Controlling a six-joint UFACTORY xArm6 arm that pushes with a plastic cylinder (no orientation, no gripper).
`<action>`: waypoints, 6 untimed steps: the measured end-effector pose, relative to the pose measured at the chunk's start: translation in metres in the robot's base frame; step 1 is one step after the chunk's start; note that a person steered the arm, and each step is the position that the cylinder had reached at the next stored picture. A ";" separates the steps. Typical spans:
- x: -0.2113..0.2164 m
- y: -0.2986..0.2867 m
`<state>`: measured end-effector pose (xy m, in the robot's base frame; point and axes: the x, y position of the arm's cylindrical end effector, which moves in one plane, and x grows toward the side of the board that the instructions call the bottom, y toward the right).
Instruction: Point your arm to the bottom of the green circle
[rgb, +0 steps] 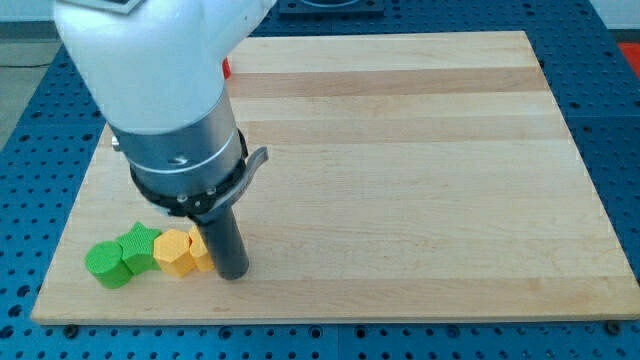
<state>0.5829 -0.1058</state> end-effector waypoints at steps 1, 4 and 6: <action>0.030 -0.002; 0.036 -0.088; 0.031 -0.145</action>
